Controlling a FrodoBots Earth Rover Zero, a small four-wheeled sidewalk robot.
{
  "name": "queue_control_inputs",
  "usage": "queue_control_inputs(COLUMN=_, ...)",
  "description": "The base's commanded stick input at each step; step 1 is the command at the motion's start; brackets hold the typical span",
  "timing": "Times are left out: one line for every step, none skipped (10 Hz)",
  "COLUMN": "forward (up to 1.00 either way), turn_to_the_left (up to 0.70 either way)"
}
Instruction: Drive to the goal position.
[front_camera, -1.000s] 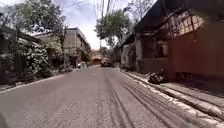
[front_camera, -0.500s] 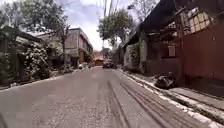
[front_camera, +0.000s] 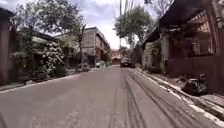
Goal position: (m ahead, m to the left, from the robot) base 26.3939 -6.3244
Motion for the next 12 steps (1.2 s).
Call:
queue_control_inputs(forward=0.7, turn_to_the_left=0.0)
queue_control_inputs(forward=0.7, turn_to_the_left=0.0)
queue_control_inputs(forward=0.7, turn_to_the_left=0.0)
queue_control_inputs(forward=0.7, turn_to_the_left=0.0)
queue_control_inputs(forward=0.7, turn_to_the_left=0.0)
queue_control_inputs(forward=0.7, turn_to_the_left=0.0)
queue_control_inputs(forward=0.7, turn_to_the_left=0.0)
queue_control_inputs(forward=0.7, turn_to_the_left=0.0)
queue_control_inputs(forward=0.7, turn_to_the_left=0.0)
queue_control_inputs(forward=0.7, turn_to_the_left=0.0)
queue_control_inputs(forward=0.7, turn_to_the_left=0.0)
queue_control_inputs(forward=0.7, turn_to_the_left=0.0)
